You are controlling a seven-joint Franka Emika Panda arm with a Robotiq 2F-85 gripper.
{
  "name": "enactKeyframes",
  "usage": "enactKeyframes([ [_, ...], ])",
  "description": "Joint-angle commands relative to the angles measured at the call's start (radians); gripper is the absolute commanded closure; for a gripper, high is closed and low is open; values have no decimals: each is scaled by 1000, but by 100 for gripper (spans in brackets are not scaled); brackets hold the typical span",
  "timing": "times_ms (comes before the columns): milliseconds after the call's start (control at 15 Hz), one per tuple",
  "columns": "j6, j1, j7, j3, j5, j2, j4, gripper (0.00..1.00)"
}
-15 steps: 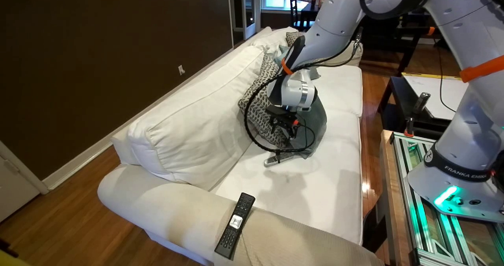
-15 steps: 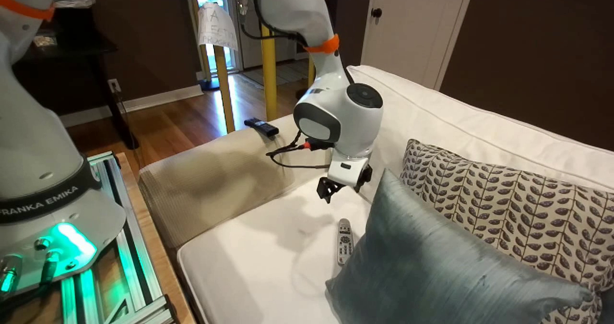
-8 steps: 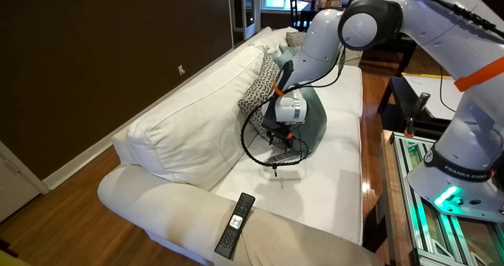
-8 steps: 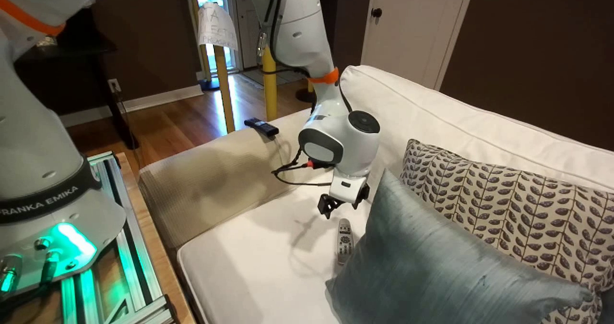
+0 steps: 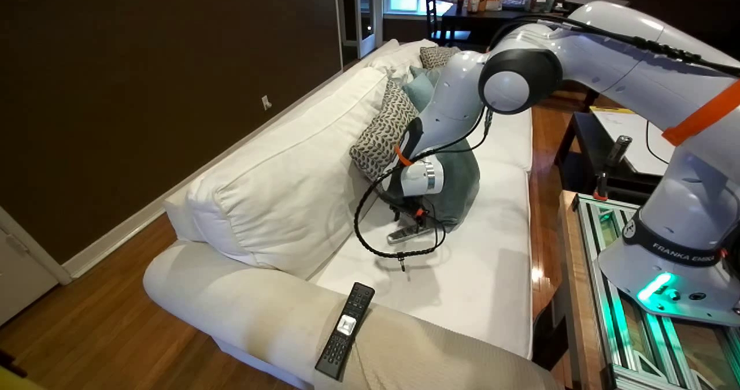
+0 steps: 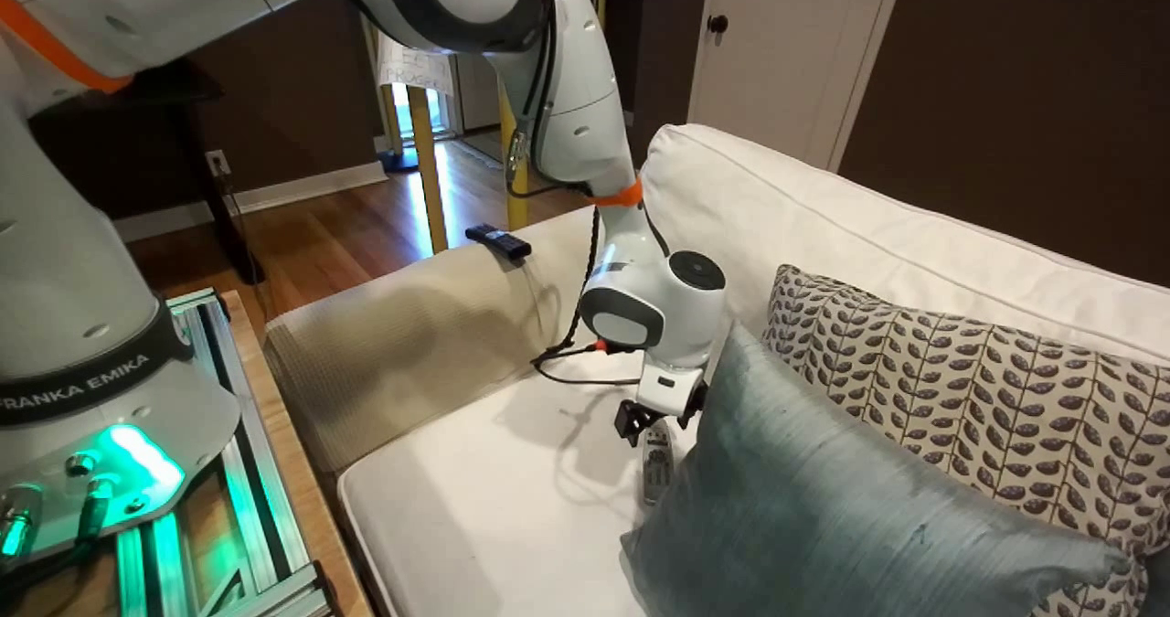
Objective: Move the blue pillow on the left to the right and then put the grey remote on the armrest
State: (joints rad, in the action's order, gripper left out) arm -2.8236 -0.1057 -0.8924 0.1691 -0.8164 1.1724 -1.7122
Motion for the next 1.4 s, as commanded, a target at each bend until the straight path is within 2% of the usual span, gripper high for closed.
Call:
enactKeyframes([
  [0,9,10,-72,19,41,102,113,0],
  [133,10,3,-78,12,61,134,155,0],
  [200,20,7,-91,15,69,146,169,25],
  [267,11,8,-98,15,77,158,182,26],
  [667,13,17,-140,14,116,164,202,72],
  [1000,55,9,-129,-24,134,113,162,73],
  [1333,152,-29,9,-115,136,-33,43,73],
])
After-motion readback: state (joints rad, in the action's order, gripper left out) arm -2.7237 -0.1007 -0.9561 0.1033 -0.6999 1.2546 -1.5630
